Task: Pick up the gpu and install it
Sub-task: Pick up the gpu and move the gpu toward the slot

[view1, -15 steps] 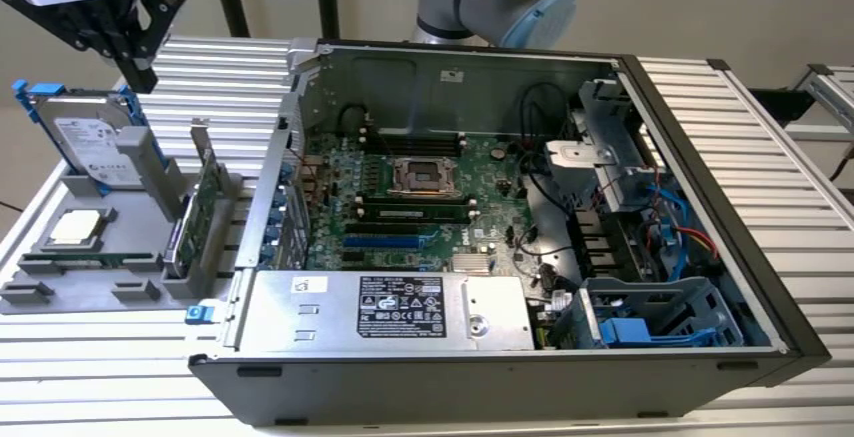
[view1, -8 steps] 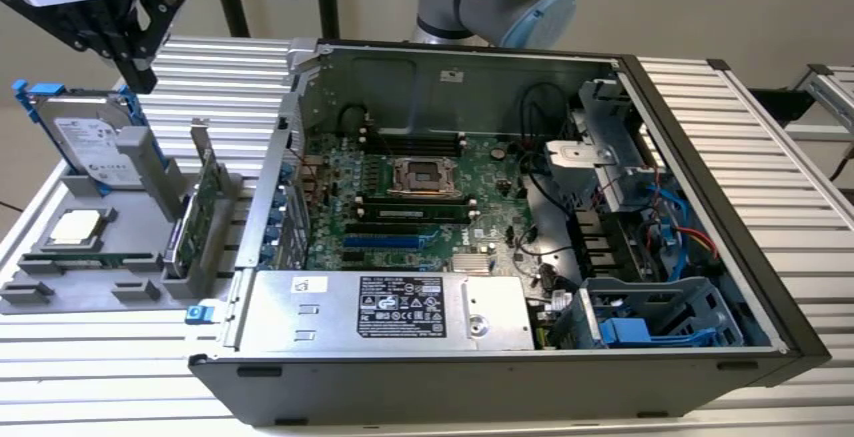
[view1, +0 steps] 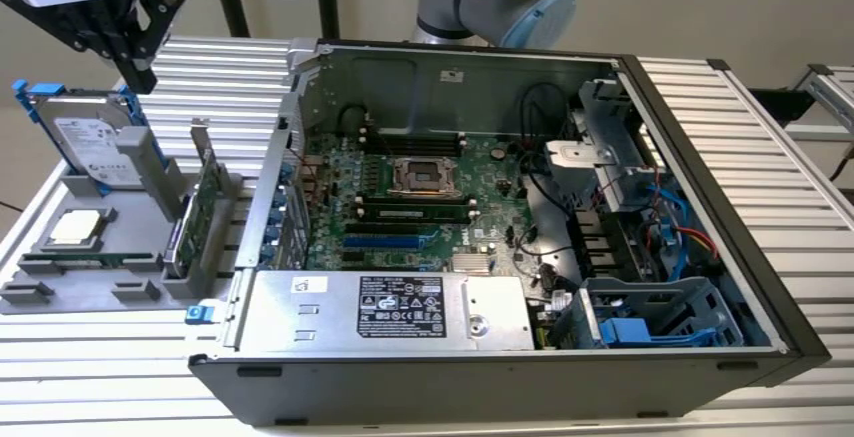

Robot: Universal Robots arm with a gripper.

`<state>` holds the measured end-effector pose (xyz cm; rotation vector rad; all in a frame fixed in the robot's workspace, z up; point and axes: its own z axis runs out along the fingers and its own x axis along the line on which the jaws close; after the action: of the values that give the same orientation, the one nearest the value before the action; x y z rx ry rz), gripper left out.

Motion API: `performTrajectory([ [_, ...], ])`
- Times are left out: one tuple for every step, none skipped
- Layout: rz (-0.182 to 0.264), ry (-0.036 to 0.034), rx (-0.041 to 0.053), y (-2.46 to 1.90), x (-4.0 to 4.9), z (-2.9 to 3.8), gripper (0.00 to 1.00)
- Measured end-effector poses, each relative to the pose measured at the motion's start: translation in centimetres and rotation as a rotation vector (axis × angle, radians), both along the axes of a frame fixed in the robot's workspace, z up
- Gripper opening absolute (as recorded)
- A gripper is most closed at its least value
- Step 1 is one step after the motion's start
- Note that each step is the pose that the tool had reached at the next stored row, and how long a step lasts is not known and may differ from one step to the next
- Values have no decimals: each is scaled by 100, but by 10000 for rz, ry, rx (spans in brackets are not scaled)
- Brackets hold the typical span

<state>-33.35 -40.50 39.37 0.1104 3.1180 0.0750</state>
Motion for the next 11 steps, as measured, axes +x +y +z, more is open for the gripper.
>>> performTrajectory([
  [0, 0, 0, -1, 0, 0, 100],
  [0, 0, 0, -1, 0, 0, 100],
  [0, 0, 0, -1, 0, 0, 100],
  [0, 0, 0, -2, 0, 0, 100],
  [0, 0, 0, -2, 0, 0, 100],
  [0, 0, 0, -7, 0, 0, 100],
  [0, 0, 0, -11, 0, 0, 100],
  [1, 0, 0, -11, 0, 0, 100],
  [3, -1, 0, -12, 1, 0, 100],
  [6, 0, 0, -12, 3, 0, 100],
  [10, 0, 0, -12, 6, 0, 100],
])
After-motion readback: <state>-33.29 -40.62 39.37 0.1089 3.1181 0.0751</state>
